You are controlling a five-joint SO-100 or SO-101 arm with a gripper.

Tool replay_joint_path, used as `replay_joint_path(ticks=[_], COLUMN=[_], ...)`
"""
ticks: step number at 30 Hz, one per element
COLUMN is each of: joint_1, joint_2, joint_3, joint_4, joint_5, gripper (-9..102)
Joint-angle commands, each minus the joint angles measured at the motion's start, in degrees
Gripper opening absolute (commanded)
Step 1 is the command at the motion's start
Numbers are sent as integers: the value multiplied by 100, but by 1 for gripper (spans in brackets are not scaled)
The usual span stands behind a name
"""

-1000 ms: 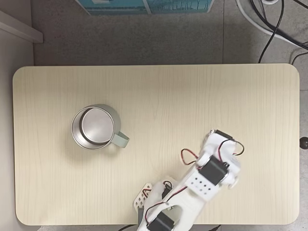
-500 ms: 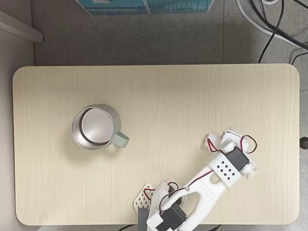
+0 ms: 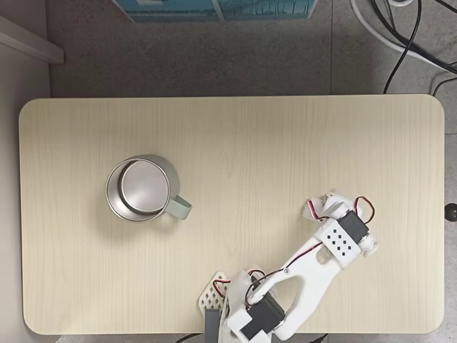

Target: Grasp a dressing and put it in the cup.

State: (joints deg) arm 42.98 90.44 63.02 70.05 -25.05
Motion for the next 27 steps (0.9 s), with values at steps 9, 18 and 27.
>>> replay_joint_path(ticks=[9, 18, 27], joint_1=[-229, -255, -475], joint_2=[70, -501, -1336], joint_3=[-97, -26, 993], joint_4=[-167, 132, 1441], joint_5=[-53, 114, 448], gripper=[0, 0, 0])
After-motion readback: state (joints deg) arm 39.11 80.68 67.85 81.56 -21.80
